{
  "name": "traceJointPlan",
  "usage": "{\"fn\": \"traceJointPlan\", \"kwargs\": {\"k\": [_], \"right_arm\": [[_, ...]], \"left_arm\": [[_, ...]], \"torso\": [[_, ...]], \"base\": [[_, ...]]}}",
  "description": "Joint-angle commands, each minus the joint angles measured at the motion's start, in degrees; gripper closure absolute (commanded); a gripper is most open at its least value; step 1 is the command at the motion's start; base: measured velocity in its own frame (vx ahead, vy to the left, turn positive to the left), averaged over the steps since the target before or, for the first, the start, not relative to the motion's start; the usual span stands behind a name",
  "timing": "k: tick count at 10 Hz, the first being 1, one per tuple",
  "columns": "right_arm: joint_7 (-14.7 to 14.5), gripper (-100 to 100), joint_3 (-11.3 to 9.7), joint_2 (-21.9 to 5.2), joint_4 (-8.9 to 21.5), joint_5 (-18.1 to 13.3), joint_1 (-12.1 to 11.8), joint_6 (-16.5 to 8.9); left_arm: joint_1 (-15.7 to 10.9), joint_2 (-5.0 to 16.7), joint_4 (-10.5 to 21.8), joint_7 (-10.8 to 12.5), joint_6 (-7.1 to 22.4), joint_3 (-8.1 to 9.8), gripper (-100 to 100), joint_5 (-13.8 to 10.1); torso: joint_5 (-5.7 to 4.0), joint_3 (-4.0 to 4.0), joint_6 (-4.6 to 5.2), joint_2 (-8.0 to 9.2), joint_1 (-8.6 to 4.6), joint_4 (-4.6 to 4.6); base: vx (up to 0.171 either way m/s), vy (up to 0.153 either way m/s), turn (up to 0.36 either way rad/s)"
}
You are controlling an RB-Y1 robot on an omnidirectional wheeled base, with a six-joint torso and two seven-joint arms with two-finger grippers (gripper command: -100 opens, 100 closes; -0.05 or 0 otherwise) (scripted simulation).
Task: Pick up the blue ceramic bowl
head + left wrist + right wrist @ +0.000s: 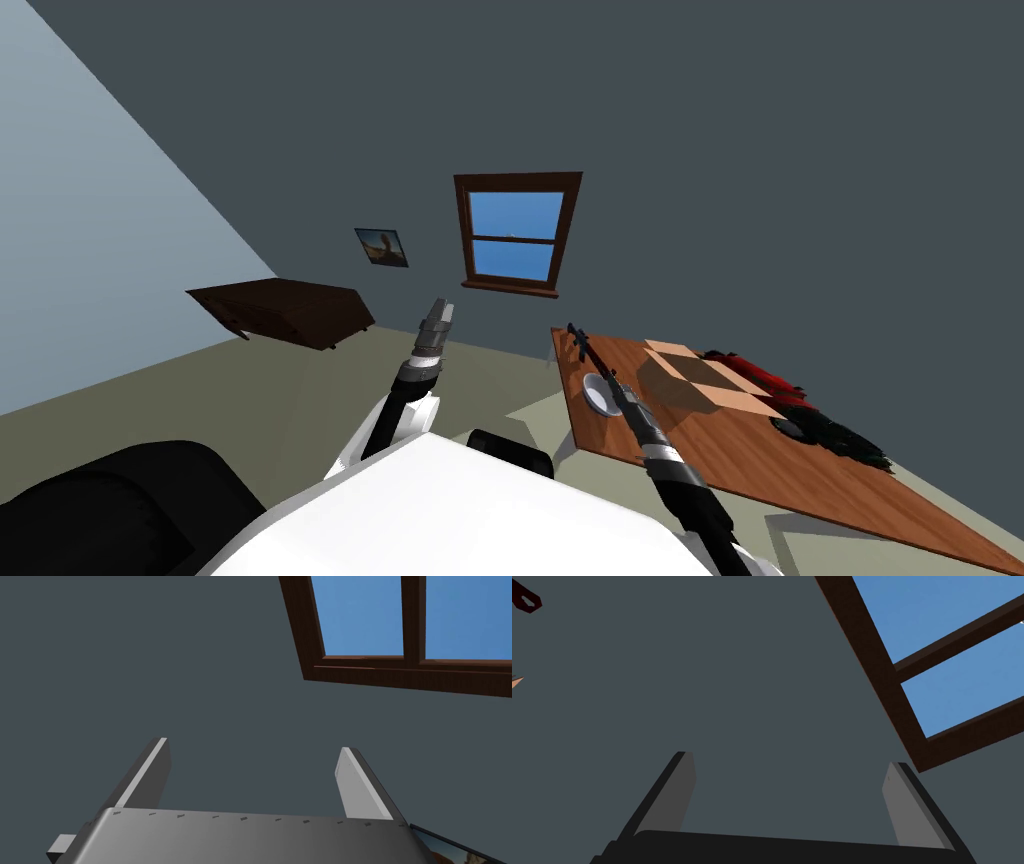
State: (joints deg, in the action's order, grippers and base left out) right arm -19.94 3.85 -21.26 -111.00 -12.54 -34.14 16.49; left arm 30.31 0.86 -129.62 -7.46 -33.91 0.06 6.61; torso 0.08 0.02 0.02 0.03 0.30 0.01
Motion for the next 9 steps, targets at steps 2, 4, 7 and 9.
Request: {"fn": "traceJointPlan", "kwargs": {"k": [2,4,7,9], "right_arm": [[-1.4,-100,-0.1,-1.5,3.5,-1.6,-0.4,-0.7],[-2.4,-100,-0.1,-2.8,6.6,-2.9,-1.0,-1.0],[-4.5,-100,0.0,-5.3,11.5,-5.4,-2.0,-1.2],[-5.5,-100,0.1,-6.4,15.1,-6.6,-2.5,-1.3]], "left_arm": [[0.0,0.0,0.0,0.0,0.0,-0.01,0,0.0],[0.0,0.0,0.0,0.0,0.0,0.00,0,0.0],[0.0,0.0,0.0,0.0,0.0,0.00,0,0.0],[0.0,0.0,0.0,0.0,0.0,0.01,0,0.0]], "torso": [[0.01,-0.03,-0.03,-0.07,0.03,-0.01],[0.01,-0.04,-0.03,-0.09,0.04,-0.01],[0.00,-0.04,0.02,-0.08,-0.06,-0.02],[0.00,-0.06,0.03,-0.10,-0.05,-0.03]], "base": [[0.041,0.082,0.174],[0.046,0.086,0.161],[0.055,0.076,0.184],[0.065,0.071,0.130]]}}
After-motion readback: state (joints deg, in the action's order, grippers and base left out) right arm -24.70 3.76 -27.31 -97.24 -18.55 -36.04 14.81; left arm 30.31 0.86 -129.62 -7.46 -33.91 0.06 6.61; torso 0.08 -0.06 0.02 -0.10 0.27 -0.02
